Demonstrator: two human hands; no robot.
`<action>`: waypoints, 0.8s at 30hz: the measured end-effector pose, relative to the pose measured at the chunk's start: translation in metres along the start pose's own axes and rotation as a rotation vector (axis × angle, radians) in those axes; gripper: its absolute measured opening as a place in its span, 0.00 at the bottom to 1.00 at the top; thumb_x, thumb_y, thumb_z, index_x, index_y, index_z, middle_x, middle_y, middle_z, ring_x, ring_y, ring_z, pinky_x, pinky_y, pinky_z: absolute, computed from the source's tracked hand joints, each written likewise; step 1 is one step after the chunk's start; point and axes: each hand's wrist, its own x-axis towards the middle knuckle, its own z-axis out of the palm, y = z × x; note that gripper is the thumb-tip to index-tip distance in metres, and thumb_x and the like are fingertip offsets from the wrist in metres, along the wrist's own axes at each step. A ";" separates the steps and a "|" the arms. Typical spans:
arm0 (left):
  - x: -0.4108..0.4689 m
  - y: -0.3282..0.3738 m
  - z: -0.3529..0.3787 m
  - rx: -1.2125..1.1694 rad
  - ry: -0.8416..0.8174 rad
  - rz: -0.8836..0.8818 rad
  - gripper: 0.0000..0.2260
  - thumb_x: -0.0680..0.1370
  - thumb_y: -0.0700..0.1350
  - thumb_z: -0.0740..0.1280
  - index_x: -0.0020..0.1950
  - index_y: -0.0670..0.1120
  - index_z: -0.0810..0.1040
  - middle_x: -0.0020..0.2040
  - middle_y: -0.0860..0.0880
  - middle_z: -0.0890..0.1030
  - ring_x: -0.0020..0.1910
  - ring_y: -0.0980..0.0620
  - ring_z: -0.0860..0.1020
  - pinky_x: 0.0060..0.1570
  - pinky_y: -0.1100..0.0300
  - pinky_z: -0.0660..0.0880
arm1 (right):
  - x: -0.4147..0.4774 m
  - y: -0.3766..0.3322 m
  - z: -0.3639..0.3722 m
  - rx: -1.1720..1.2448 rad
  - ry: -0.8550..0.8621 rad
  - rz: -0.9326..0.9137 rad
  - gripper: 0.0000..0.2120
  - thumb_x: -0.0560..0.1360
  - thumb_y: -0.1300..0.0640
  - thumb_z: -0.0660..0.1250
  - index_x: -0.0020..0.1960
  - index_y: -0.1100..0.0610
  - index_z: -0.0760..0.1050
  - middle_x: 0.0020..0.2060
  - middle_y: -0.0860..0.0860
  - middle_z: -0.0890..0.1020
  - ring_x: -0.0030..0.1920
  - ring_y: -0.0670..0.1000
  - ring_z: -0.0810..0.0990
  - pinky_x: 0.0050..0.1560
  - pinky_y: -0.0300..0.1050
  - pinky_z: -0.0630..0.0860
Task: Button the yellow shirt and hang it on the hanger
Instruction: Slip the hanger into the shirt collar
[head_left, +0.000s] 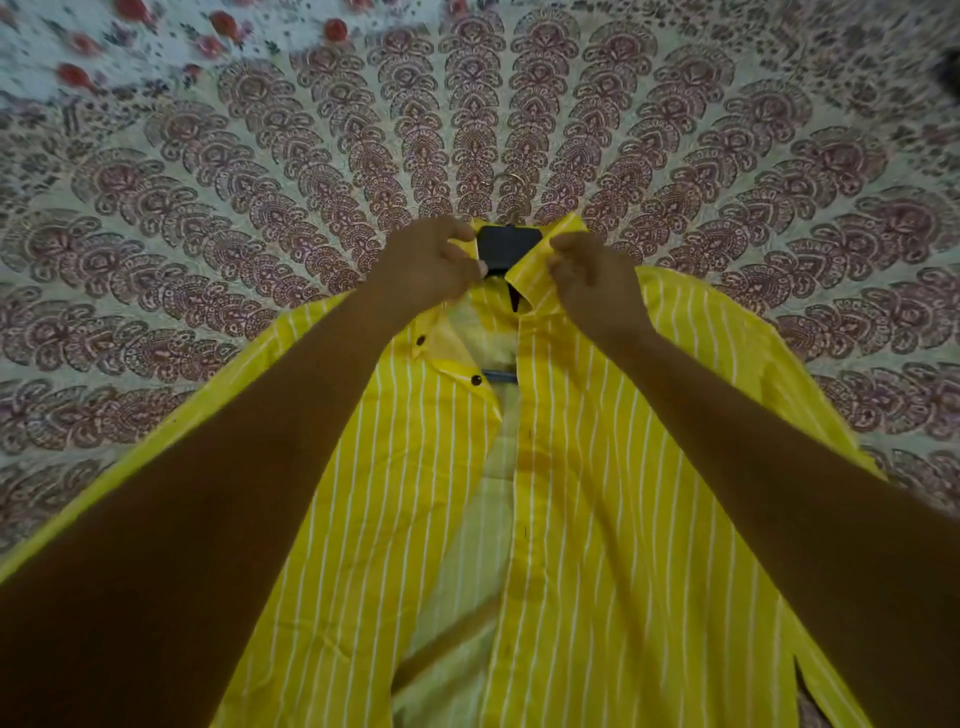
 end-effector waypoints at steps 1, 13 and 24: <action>-0.008 -0.008 0.004 -0.069 0.001 0.009 0.16 0.70 0.40 0.68 0.57 0.45 0.76 0.45 0.43 0.80 0.43 0.50 0.79 0.55 0.48 0.77 | -0.014 0.002 0.002 -0.049 0.037 -0.035 0.21 0.73 0.53 0.57 0.62 0.62 0.73 0.55 0.56 0.79 0.53 0.53 0.77 0.56 0.48 0.72; -0.205 -0.133 0.071 0.385 0.231 0.151 0.20 0.70 0.57 0.63 0.59 0.49 0.76 0.55 0.47 0.78 0.55 0.54 0.72 0.54 0.57 0.68 | -0.296 0.045 0.041 -0.520 -0.146 -0.072 0.25 0.74 0.47 0.56 0.69 0.53 0.67 0.71 0.55 0.66 0.72 0.54 0.61 0.72 0.53 0.53; -0.223 -0.079 0.046 0.036 0.124 0.041 0.07 0.73 0.37 0.66 0.49 0.41 0.81 0.40 0.48 0.79 0.35 0.66 0.75 0.41 0.74 0.69 | -0.348 0.020 0.034 -0.727 -0.127 0.008 0.12 0.66 0.52 0.56 0.43 0.53 0.76 0.49 0.53 0.79 0.47 0.56 0.77 0.48 0.50 0.63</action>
